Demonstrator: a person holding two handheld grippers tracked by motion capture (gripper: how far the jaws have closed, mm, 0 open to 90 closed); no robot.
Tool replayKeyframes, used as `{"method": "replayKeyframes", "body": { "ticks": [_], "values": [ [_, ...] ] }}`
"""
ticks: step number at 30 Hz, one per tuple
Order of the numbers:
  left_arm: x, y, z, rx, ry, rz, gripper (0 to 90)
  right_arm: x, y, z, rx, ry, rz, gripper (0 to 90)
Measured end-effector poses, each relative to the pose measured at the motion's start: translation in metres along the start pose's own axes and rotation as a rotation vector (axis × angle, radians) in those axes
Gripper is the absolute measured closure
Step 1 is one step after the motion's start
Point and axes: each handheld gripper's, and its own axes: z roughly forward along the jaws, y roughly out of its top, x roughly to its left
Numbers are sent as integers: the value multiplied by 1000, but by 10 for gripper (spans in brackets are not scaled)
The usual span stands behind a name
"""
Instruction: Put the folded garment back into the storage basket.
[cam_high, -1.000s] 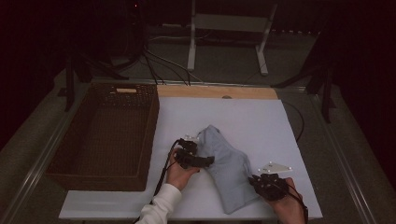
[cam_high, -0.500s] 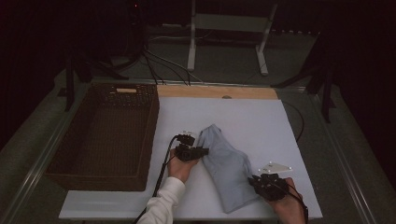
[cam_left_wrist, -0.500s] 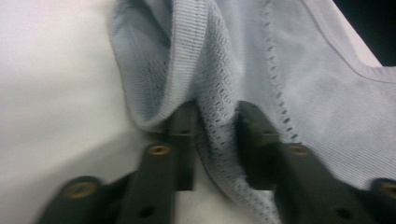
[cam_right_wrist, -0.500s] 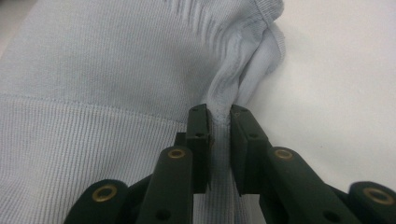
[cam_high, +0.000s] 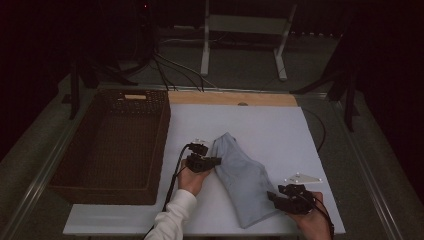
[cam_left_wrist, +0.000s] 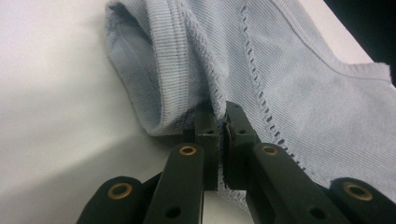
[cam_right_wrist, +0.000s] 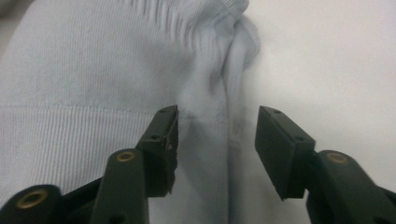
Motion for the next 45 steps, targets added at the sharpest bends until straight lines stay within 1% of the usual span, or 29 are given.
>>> {"method": "replayKeyframes", "body": {
  "ticks": [2, 3, 4, 7, 8, 10, 11, 14, 16, 21, 27, 29, 30, 32, 33, 34, 37, 39, 42, 45],
  "values": [
    [0, 1, -2, 0, 3, 1, 874, 1, 0, 1, 5, -1, 0, 475],
    [1, 1, -2, -1, 5, 2, 874, 2, 1, 2, 28, 11, 10, 493],
    [1, 1, -3, -2, 10, 2, 874, 3, 1, 3, 38, 15, 18, 490],
    [2, 3, -7, -8, 18, 2, 874, 5, 0, 9, 53, 9, 26, 444],
    [2, 3, -8, -9, 22, 5, 874, 5, 0, 11, 60, 11, 24, 419],
    [3, 4, -10, -13, 28, 5, 874, 6, -1, 15, 78, -1, 24, 366],
    [4, 4, -11, -16, 29, 5, 874, 6, -1, 17, 87, 3, 24, 346],
    [5, 6, -12, -23, 29, -1, 874, 7, -3, 21, 107, 5, 22, 332],
    [4, 6, -13, -22, 32, 3, 875, 6, -2, 22, 111, 8, 32, 327],
    [3, 8, -13, -23, 34, 5, 875, 6, -3, 22, 112, 10, 40, 325],
    [2, 10, -13, -24, 34, 9, 875, 10, -1, 22, 135, -24, 71, 332],
    [2, 10, -13, -23, 33, 10, 874, 12, -1, 22, 140, -28, 70, 360],
    [2, 10, -13, -22, 33, 11, 874, 12, -1, 21, 145, -20, 64, 407],
    [2, 11, -13, -22, 33, 12, 874, 14, -1, 19, 147, 9, 42, 514],
    [1, 11, -13, -22, 33, 12, 874, 14, -1, 19, 145, 29, 41, 570],
    [1, 11, -13, -23, 33, 13, 874, 14, -1, 19, 145, 48, 43, 603],
    [0, 13, -13, -24, 34, 15, 874, 14, -1, 19, 148, 84, 49, 689],
    [-1, 14, -13, -25, 34, 18, 874, 14, -1, 19, 152, 91, 60, 711],
    [-3, 15, -13, -31, 35, 22, 874, 15, -1, 18, 148, 93, 51, 755],
    [-5, 17, -14, -40, 41, 28, 874, 18, 2, 17, 157, 79, 84, 780]
  ]
}}
